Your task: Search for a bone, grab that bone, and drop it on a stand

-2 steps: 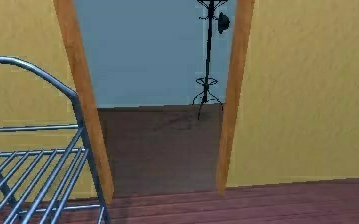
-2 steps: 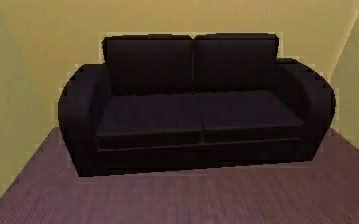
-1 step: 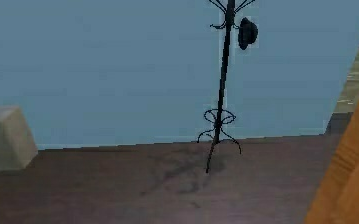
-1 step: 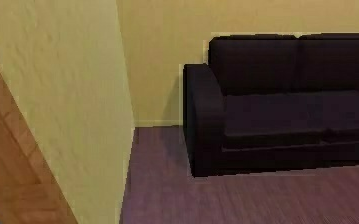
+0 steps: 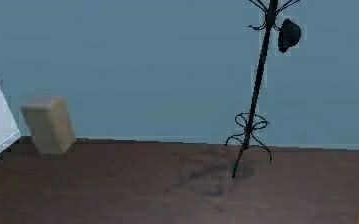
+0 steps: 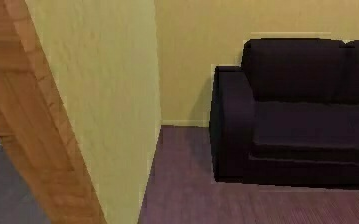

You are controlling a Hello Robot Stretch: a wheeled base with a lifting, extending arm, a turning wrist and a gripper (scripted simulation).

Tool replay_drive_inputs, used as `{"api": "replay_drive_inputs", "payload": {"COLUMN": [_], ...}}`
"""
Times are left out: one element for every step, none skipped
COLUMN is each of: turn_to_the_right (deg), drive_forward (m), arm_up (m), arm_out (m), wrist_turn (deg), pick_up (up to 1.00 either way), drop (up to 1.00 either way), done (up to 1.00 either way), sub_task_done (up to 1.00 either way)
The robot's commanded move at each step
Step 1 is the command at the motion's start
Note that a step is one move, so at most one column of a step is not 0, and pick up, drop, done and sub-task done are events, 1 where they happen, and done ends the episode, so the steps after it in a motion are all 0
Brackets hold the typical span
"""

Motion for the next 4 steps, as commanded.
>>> {"api": "replay_drive_inputs", "payload": {"turn_to_the_right": [0.0,45.0,12.0,0.0], "drive_forward": [0.40,0.00,0.00,0.35], "arm_up": [0.00,0.00,0.00,0.00], "arm_out": [0.00,0.00,0.00,0.00], "wrist_turn": [0.0,0.0,0.0,0.0], "pick_up": [0.00,0.00,0.00,0.00], "drop": [0.00,0.00,0.00,0.00], "done": [0.00,0.00,0.00,0.00], "sub_task_done": [0.00,0.00,0.00,0.00]}}
